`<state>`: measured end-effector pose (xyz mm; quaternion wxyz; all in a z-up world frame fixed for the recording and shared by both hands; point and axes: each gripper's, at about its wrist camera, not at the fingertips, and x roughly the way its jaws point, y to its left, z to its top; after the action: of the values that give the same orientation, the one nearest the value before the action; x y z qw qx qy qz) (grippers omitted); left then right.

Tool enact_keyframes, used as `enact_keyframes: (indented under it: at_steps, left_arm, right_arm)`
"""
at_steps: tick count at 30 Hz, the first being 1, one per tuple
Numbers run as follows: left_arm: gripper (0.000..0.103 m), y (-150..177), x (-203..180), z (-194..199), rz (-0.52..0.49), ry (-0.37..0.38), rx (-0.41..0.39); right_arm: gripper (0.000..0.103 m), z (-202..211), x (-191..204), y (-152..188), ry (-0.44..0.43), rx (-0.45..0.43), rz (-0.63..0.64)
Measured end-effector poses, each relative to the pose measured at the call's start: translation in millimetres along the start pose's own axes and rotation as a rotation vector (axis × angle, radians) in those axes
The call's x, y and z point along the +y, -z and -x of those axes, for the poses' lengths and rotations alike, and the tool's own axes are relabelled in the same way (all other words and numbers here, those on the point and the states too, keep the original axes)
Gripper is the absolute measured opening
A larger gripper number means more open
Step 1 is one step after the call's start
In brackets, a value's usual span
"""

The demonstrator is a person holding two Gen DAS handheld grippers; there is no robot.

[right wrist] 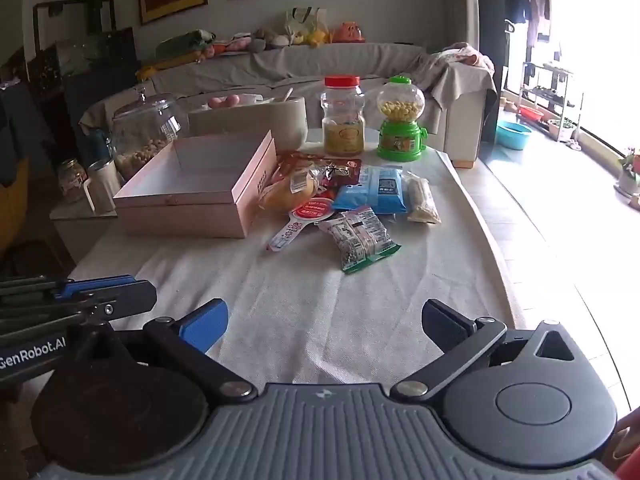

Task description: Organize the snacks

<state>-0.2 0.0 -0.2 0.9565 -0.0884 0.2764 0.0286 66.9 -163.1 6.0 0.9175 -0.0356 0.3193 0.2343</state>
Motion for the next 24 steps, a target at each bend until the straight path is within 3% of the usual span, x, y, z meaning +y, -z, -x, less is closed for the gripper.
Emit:
enact_keyframes:
  at_steps: [10, 13, 24]
  left_arm:
    - [0.018, 18.5, 0.7, -7.3, -0.008, -0.031, 0.024]
    - [0.018, 4.4, 5.5, -7.9, 0.015, -0.030, 0.054]
    - [0.018, 2.8, 6.7, -8.0, 0.025, -0.029, 0.063]
  right_arm:
    - [0.103, 0.8, -1.4, 0.5, -0.040, -0.011, -0.045]
    - [0.103, -0.3, -1.1, 0.0, -0.036, -0.009, -0.047]
    - [0.103, -5.2, 1.3, -0.1, -0.040, 0.011, -0.040]
